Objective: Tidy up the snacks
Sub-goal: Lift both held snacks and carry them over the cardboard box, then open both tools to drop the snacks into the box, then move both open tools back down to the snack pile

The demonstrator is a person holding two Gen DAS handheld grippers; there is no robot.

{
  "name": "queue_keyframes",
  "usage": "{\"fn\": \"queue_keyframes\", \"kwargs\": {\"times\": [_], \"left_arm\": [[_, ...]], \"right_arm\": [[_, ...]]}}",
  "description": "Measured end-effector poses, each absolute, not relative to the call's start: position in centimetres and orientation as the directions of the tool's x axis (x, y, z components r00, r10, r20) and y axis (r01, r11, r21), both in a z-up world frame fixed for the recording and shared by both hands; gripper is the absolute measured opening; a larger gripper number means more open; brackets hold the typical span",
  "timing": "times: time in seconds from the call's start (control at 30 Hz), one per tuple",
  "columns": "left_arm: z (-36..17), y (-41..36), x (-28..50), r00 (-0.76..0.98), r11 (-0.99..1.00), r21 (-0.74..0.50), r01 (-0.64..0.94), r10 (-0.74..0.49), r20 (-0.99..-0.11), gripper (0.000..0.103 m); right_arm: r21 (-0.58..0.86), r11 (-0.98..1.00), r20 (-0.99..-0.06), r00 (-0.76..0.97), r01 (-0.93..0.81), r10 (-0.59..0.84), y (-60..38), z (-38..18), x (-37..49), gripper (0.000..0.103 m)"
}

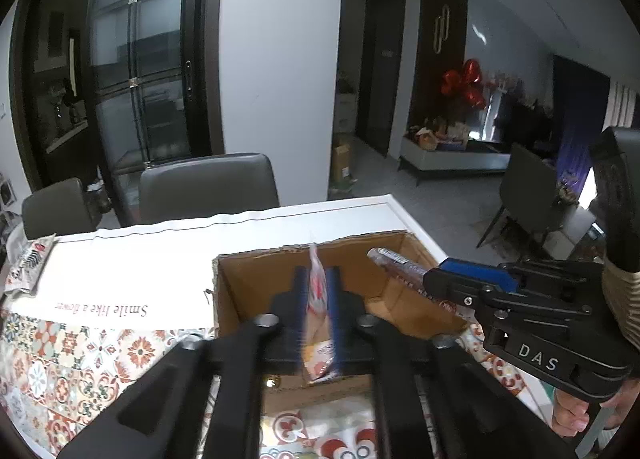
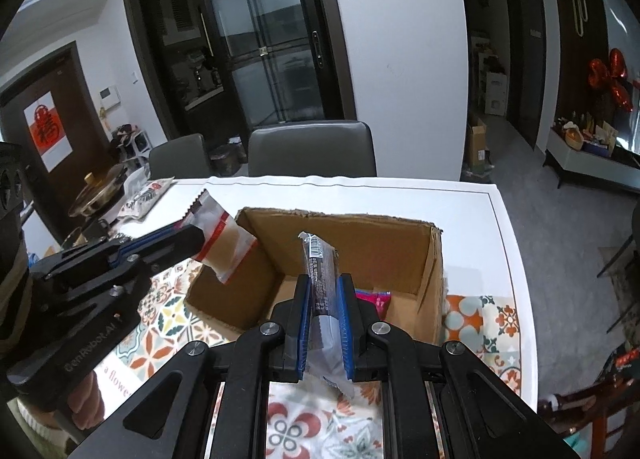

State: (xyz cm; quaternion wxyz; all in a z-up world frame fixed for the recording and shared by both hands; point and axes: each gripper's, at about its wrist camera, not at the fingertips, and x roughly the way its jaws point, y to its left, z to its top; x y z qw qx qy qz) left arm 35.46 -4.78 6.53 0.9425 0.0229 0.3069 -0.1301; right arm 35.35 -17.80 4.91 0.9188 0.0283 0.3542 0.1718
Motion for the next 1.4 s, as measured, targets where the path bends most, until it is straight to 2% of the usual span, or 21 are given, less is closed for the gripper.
{"fn": "queue_keyframes", "kwargs": {"times": [0.03, 0.07, 0.1, 0.2, 0.37, 0.67, 1.23, 1.4], "left_arm": [[6.7, -4.7, 35.4, 0.783, 0.969, -0.036, 0.246, -0.22, -0.582, 0.043], [6.7, -4.5, 35.1, 0.791, 0.971, -0.042, 0.235, -0.216, -0.573, 0.044], [6.7, -4.4, 34.8, 0.792, 0.972, -0.042, 0.232, -0.213, -0.572, 0.044], [6.8, -4.4, 33.5, 0.792, 0.977, -0.013, 0.213, -0.18, -0.583, 0.045], [6.4, -4.2, 30.6, 0.788, 0.983, -0.015, 0.18, -0.154, -0.596, 0.051], [5.2, -4.0, 26.8, 0.745, 0.984, -0.06, 0.168, -0.166, -0.646, 0.052], [-2.3, -4.7, 22.6, 0.549, 0.983, -0.181, 0.042, -0.174, -0.817, 0.052], [-5.7, -4.3, 22.6, 0.428, 0.959, -0.278, -0.046, -0.233, -0.873, 0.052]], "right_arm": [[0.174, 0.941, -0.64, 0.693, -0.291, 0.332, -17.8, 4.9, 35.6, 0.023], [0.178, 0.942, -0.642, 0.692, -0.285, 0.33, -17.9, 4.8, 35.8, 0.032], [0.181, 0.946, -0.643, 0.695, -0.27, 0.321, -18.1, 4.7, 35.8, 0.045], [0.181, 0.952, -0.643, 0.702, -0.249, 0.306, -18.5, 4.7, 35.0, 0.047], [0.135, 0.962, -0.646, 0.716, -0.236, 0.266, -18.7, 4.8, 32.7, 0.055], [0.098, 0.965, -0.642, 0.726, -0.244, 0.249, -18.7, 4.9, 28.2, 0.056], [0.243, 0.961, -0.78, 0.562, -0.132, 0.275, -21.4, -2.4, 24.4, 0.056], [0.252, 0.965, -0.83, 0.497, -0.068, 0.252, -21.8, -5.1, 23.9, 0.056]]}}
